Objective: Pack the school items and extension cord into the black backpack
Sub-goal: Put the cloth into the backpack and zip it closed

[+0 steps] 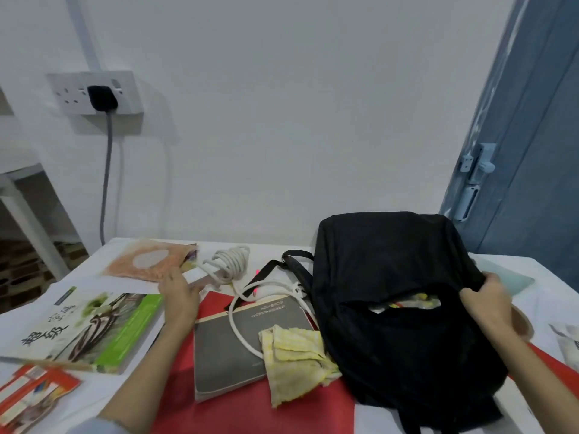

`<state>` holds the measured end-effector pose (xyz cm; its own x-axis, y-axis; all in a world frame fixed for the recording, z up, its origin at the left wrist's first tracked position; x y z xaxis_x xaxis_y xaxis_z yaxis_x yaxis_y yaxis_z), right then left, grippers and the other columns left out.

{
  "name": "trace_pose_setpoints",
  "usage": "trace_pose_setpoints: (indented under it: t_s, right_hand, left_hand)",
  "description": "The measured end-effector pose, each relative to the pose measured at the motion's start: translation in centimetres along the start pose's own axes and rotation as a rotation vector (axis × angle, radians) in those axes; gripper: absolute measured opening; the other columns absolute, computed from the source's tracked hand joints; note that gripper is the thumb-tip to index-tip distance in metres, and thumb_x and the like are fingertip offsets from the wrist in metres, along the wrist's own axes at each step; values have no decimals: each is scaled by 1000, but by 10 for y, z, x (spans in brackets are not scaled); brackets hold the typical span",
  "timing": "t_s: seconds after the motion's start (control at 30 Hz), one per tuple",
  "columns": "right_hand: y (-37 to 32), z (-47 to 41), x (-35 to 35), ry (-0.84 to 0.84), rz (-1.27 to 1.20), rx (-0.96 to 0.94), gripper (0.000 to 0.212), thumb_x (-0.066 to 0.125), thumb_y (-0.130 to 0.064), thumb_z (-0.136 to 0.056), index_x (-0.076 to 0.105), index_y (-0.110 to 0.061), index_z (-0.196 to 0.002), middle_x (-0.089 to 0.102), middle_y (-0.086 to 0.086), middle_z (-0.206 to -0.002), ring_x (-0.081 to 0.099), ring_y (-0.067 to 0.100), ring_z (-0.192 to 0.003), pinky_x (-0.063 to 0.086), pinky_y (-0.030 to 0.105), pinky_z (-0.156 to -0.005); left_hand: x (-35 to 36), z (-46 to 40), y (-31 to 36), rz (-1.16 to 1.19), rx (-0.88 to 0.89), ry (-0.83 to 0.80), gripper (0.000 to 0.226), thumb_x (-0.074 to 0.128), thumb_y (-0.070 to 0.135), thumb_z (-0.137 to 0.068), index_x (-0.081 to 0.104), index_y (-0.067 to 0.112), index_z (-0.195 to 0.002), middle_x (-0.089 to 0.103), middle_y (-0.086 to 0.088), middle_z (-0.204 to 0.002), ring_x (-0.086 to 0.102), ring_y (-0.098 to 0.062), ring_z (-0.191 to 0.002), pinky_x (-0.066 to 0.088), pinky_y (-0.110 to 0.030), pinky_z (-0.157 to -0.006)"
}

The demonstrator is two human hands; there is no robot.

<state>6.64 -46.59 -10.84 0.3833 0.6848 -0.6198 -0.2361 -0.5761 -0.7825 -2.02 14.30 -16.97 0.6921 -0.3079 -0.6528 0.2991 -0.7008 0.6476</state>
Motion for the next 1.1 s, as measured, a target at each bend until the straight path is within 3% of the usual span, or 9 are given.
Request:
trace_pose_setpoints:
  t_s: [0.17,0.3,0.43,0.53,0.67,0.8,0.9,1.03,1.1]
  right_hand:
    - [-5,3,5,-38,215,-69,41,54,-3,-79,44,5,-118,53,32,-114,51,46,-105,41,47,-89]
    - [-32,8,7,12,591,-213,61,58,-14,-80,37,-9,-136,35,19,-139,33,39,-123,29,51,-99]
    - [-90,30,40,-85,420,-585,47,52,-9,-85,49,-14,-131,41,11,-139,36,32,-124,32,48,-99]
    - [-133,68,90,-313,261,-849,32,49,-9,-90,59,-16,-119,54,3,-125,46,21,-112,40,35,-95]
    - [-185,140,160,-599,170,-1103,27,48,-10,-90,66,-16,-110,60,-2,-114,51,18,-107,42,33,-96]
    - [-221,232,216,-792,115,-1292,25,48,-9,-89,66,-14,-106,61,2,-109,53,20,-106,41,30,-92]
    - [-231,309,252,-896,120,-1441,26,47,-11,-88,66,-14,-107,62,6,-109,52,24,-105,41,36,-93]
    - [-240,387,284,-931,121,-1563,30,46,-20,-90,61,-14,-116,59,7,-115,50,27,-107,41,38,-91]
    - [-245,413,300,-918,187,-1568,47,42,-40,-89,53,-15,-126,54,7,-123,47,26,-113,38,36,-93]
  left_hand:
    - [0,28,18,-165,-86,-70,52,72,15,-78,45,-13,-112,47,-36,-115,46,-49,-104,38,-53,-87]
    - [7,39,18,-240,-141,-103,45,67,15,-82,46,-14,-109,50,-38,-111,50,-52,-97,44,-54,-79]
    - [-2,42,37,-189,-94,-95,48,62,7,-81,44,-10,-122,47,-35,-118,49,-50,-103,43,-52,-84]
    - [-24,54,48,-127,-59,-43,44,59,4,-81,48,-8,-122,50,-31,-116,48,-44,-105,39,-46,-88]
    - [-79,78,26,-181,9,36,35,60,15,-82,57,-5,-111,57,-25,-112,48,-40,-107,34,-42,-93]
    - [-162,105,-24,-210,-69,233,24,66,-2,-77,63,-2,-101,61,-21,-104,52,-39,-102,36,-42,-91]
    - [-210,123,-73,-229,-191,320,17,62,3,-81,64,-2,-97,62,-21,-99,54,-39,-98,38,-43,-89]
    - [-235,131,-123,-277,-337,262,28,65,17,-84,60,5,-109,59,-13,-114,48,-31,-111,32,-36,-96]
    - [-240,126,-139,-327,-379,215,38,64,30,-86,56,10,-117,54,-10,-124,43,-28,-119,33,-38,-98]
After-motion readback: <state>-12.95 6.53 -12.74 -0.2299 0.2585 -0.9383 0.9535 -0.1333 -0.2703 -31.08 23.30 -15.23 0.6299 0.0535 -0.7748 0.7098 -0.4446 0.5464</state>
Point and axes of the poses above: each hand's wrist, its own z-axis away from the middle knuckle, its own x-axis out of the palm, y = z × x, the point moved 9 cm from there along -z, towards the middle knuckle
